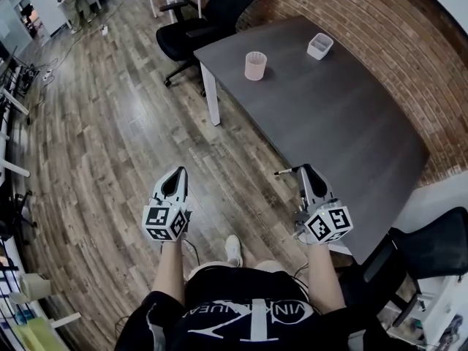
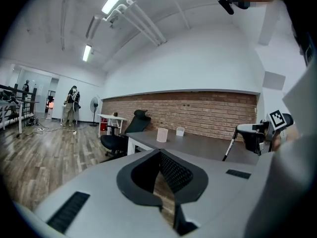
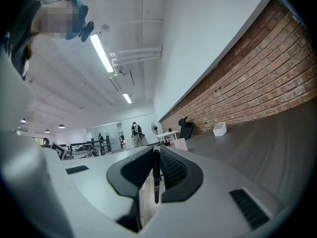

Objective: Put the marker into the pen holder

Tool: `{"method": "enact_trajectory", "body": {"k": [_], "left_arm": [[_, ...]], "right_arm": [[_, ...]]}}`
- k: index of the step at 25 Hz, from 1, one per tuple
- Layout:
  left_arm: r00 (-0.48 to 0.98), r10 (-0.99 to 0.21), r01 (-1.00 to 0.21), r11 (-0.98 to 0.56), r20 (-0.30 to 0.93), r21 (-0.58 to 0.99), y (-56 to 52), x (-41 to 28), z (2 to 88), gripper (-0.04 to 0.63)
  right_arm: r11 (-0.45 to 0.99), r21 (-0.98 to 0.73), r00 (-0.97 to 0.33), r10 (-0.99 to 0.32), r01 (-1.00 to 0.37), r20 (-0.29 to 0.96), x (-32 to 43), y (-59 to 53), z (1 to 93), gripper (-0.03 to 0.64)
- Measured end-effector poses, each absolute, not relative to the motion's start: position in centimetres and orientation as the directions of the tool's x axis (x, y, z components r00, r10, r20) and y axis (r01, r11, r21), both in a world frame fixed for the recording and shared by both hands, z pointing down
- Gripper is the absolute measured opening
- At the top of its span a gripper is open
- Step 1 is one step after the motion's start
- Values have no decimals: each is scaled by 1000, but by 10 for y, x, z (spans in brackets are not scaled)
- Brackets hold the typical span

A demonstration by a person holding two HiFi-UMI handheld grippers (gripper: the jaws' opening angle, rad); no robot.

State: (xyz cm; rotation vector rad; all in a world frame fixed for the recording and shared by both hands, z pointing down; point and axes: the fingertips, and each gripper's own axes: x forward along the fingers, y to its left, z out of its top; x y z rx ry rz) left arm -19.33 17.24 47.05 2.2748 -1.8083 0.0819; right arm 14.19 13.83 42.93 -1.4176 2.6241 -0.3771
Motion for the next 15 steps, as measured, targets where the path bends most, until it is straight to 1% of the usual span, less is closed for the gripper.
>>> {"method": "enact_trajectory", "body": {"k": [9,15], "left_arm": [[226,-946,-967,-188,232,173,149,-205,497,15],[173,-957,-979,-141,232,149,113,-229,491,15]], "right_arm": [[506,-332,-542,-840,-796,17,135,99,444,55],[517,-362,-551,-834,-776,-10,124,47,445,55]]}}
